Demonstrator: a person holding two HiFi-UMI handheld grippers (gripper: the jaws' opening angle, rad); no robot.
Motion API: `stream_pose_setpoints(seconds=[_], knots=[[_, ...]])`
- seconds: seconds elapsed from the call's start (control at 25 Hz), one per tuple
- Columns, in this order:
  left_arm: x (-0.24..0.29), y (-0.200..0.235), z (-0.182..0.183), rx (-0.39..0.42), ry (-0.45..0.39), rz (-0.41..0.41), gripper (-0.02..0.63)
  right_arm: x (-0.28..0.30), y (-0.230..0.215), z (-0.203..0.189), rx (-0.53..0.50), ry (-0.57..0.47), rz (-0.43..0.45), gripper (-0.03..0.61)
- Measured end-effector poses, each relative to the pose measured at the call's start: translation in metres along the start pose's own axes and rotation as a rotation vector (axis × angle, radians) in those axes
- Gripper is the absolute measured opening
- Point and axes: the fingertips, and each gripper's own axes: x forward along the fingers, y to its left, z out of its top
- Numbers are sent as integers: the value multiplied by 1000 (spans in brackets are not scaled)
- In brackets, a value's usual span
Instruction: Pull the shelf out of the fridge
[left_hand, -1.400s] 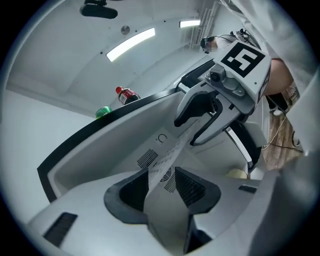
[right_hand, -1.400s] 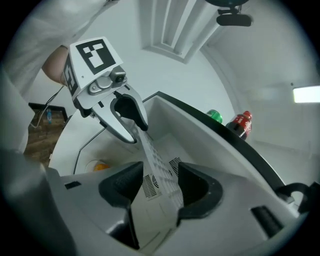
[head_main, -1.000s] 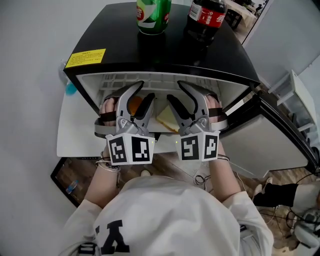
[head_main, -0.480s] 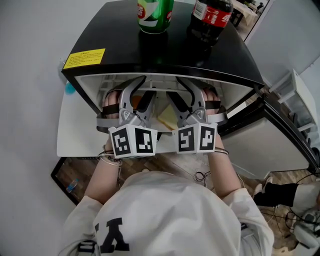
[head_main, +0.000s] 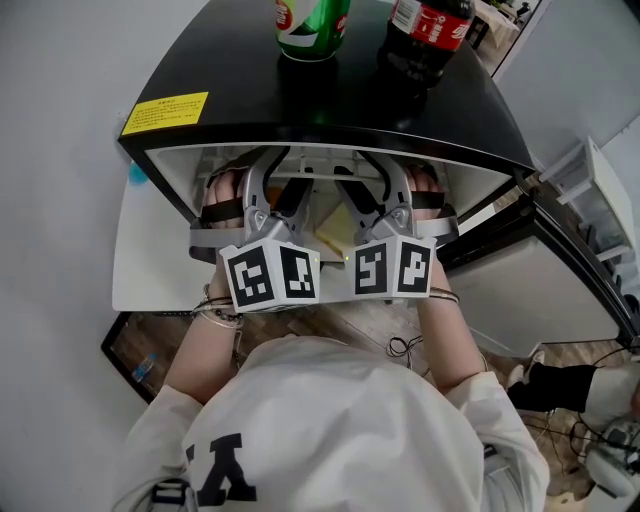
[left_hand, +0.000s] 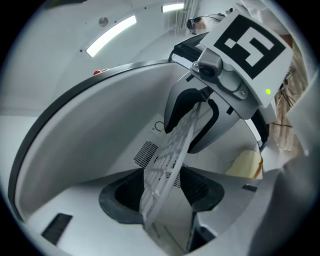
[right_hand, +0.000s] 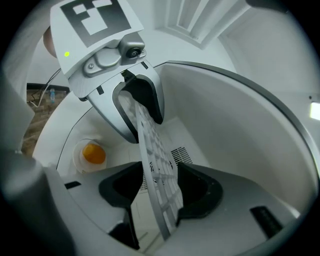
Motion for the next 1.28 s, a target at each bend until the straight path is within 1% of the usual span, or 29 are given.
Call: stream_pose_setpoints(seconds=[0.12,0.2,0.24,0.36,0.44,0.72,0.92,0.96,1.0,1.04,1.2,1.28], knots=[[4,-5,-5,56,56,-8,216,3,1,-2,-26,19,-5,221],[7,-7,-7,77,88,-4,230,4,2,-4,-36,36,-8,221],[7,-7,-6,77,89,2,232,4,2,-4,-36,39,-8,221],[5,-4,2,80,53,21,231,2,1,0,-30,22,-4,221],[7,-3,4,83,48,20,230,3,0,4,-36,14,-1,221],[26,5,-8,112,99,43,230,12,3,0,-94,60,-1,221],[31,7,-9,142,123,64,229,15,6,-4,-113,101,34,219],[31,7,-9,148,124,70,220,15,5,-4,-118,104,32,205],[31,8,-9,154,124,76,185,16,4,-4,-124,106,28,156],[31,9,-9,162,123,82,154,16,3,-5,-130,107,21,92],[30,6,-8,210,108,107,126,15,3,-5,-154,105,-12,84],[29,6,-8,215,99,106,123,15,2,-5,-152,102,-13,84]])
